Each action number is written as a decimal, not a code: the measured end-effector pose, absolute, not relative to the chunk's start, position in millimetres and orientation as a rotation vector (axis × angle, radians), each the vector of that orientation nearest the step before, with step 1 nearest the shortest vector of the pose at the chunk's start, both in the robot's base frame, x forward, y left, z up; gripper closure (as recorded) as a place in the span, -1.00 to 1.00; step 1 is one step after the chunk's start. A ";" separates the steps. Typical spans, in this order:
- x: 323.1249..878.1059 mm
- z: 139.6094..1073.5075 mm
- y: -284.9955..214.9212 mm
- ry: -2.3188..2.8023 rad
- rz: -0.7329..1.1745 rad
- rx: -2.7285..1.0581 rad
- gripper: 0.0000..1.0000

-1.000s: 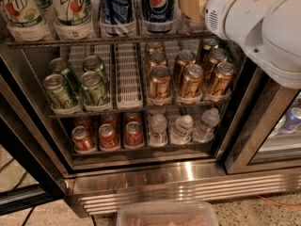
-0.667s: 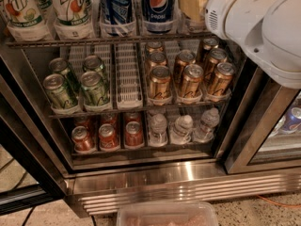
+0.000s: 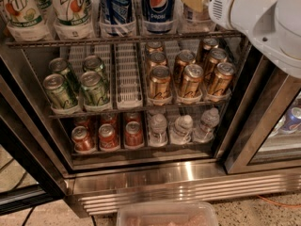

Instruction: Pick blue plastic bottle from top shelf of fridge

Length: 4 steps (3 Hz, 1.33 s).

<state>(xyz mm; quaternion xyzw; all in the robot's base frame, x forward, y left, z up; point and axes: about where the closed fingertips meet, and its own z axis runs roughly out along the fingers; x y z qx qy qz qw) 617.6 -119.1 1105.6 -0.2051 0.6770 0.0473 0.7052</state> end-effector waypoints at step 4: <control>569.9 1123.6 -148.3 1.540 0.195 -0.417 1.00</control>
Offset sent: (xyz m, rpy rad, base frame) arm -0.0182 -0.0273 0.0217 0.0579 -0.0151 0.0124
